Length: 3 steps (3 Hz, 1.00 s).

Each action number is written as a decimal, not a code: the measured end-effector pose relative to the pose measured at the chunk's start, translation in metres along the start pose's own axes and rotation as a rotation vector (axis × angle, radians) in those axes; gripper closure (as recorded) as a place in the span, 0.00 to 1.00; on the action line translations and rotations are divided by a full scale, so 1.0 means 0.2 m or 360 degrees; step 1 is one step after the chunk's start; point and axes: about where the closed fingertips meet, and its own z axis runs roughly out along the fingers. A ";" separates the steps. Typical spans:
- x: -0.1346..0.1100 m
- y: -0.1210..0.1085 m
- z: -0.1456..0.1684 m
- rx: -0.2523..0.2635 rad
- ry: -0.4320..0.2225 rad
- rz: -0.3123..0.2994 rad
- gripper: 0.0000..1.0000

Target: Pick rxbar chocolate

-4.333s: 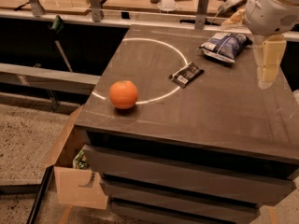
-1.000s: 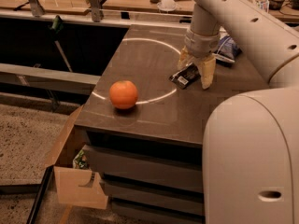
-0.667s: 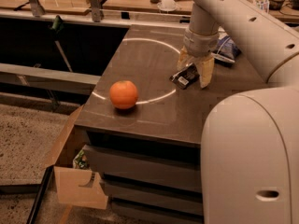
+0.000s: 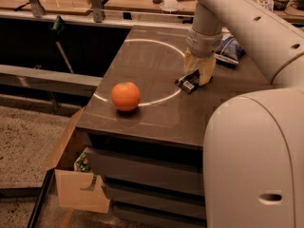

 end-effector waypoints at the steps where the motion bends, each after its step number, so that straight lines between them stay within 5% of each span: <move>1: 0.00 0.00 0.00 -0.0001 0.0001 0.0004 0.67; 3: 0.01 0.01 -0.01 -0.0003 0.0005 0.0013 0.68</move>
Offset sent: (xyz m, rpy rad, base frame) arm -0.0933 -0.0003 0.1567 0.3337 -0.2099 -0.1716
